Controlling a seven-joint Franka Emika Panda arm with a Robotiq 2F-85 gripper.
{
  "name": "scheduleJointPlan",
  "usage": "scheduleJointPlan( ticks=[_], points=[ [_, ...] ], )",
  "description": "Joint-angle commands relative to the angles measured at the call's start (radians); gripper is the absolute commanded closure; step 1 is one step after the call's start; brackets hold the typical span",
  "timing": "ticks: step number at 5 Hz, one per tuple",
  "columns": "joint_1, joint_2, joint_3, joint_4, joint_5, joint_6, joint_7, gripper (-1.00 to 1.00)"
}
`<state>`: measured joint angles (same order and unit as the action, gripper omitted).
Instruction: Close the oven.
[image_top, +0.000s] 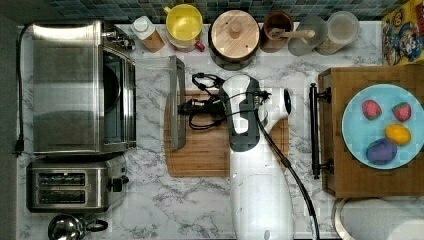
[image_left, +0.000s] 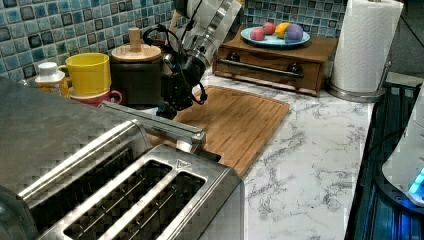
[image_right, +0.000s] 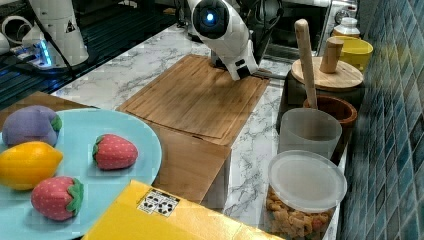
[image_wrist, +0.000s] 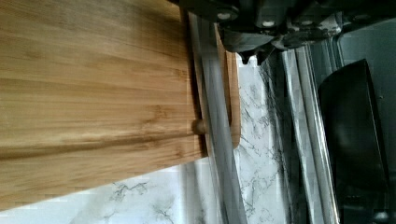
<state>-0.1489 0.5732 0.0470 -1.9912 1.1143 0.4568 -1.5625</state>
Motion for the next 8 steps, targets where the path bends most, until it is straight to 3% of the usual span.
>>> scheduleJointPlan(
  ticks=[1, 2, 3, 5, 6, 8],
  points=[
    [0.072, -0.093, 0.088, 0.178, -0.006, -0.104, 0.062, 1.0],
    [0.107, -0.149, 0.106, 0.16, -0.008, -0.07, 0.085, 1.0],
    [0.167, -0.198, 0.128, 0.157, -0.076, 0.002, 0.157, 1.0],
    [0.227, -0.254, 0.163, 0.185, -0.158, 0.04, 0.276, 1.0],
    [0.274, -0.273, 0.175, 0.195, -0.236, 0.094, 0.353, 1.0],
    [0.358, -0.259, 0.194, 0.238, -0.539, 0.178, 0.603, 1.0]
  ],
)
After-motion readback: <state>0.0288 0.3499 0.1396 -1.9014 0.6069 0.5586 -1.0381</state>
